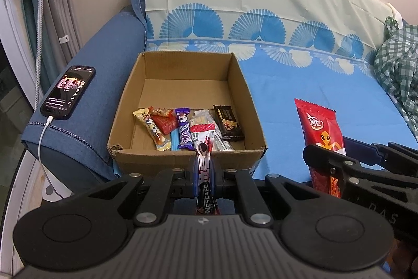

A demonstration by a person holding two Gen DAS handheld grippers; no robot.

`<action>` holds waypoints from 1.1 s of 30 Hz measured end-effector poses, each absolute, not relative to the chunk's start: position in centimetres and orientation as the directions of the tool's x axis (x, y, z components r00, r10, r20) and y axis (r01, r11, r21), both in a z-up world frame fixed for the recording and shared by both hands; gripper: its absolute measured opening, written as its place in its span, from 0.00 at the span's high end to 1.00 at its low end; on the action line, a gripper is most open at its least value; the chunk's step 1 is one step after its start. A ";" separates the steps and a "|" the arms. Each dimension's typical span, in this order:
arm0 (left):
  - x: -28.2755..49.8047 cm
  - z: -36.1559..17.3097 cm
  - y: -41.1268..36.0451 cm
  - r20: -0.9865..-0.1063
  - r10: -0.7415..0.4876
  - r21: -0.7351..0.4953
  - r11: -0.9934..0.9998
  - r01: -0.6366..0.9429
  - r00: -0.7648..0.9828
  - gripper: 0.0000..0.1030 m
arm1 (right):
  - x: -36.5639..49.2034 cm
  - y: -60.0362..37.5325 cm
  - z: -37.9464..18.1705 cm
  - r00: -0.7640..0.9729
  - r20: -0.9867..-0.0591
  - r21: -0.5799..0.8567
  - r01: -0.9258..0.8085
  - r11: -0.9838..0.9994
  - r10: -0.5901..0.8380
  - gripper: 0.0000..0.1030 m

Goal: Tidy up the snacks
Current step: 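Carry the Nescafe stick and spicy-strip packet over the box with both tools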

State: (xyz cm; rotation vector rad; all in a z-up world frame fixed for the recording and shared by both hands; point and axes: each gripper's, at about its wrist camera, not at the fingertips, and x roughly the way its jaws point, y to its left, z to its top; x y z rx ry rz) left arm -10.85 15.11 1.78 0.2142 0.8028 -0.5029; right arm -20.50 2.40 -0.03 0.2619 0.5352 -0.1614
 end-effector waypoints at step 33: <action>1.0 0.3 14.1 -0.777 -0.295 -0.040 0.905 0.424 0.557 0.91 | -11.5 0.4 -2.2 0.787 -0.614 0.180 0.218 0.959 -0.064 0.51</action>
